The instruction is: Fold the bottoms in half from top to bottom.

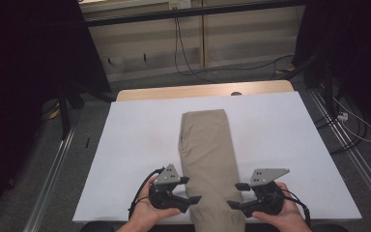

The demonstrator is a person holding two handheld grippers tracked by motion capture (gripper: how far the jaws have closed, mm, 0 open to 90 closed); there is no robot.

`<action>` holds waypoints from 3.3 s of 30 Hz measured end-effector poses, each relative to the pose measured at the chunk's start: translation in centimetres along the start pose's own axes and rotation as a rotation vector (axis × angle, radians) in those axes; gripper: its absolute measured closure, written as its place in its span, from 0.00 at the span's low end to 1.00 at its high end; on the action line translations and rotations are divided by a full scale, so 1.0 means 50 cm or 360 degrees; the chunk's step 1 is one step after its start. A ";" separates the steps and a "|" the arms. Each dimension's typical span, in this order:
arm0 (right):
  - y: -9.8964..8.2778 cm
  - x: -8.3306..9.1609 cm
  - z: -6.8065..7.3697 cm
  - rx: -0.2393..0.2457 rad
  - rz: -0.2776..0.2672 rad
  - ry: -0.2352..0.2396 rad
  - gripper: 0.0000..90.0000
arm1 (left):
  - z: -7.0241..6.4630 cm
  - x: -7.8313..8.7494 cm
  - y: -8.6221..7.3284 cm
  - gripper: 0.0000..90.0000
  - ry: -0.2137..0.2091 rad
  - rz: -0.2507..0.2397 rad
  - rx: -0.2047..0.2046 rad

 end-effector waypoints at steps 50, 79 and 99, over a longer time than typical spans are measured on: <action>0.335 -0.118 -0.436 -0.0284 -0.0179 -0.0337 0.38 | 0.452 -0.075 0.208 0.15 0.0338 -0.0149 0.0405; 0.341 -0.209 -0.522 -0.0269 0.0192 -0.0309 0.78 | 0.488 -0.194 0.241 0.86 0.0219 0.0013 0.0388; 0.399 -0.115 -0.501 -0.0416 -0.0215 -0.0331 0.94 | 0.497 -0.073 0.312 0.96 0.0269 -0.0308 0.0488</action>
Point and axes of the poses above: each handheld gripper's, and its own axes: x roughly backward along the jaws, y roughly out of its top, z roughly to its left, the point moved 3 cm from there along -x, roughly forward along the jaws, and after that the axes turned 13 degrees about z, right-handed, at the moved point
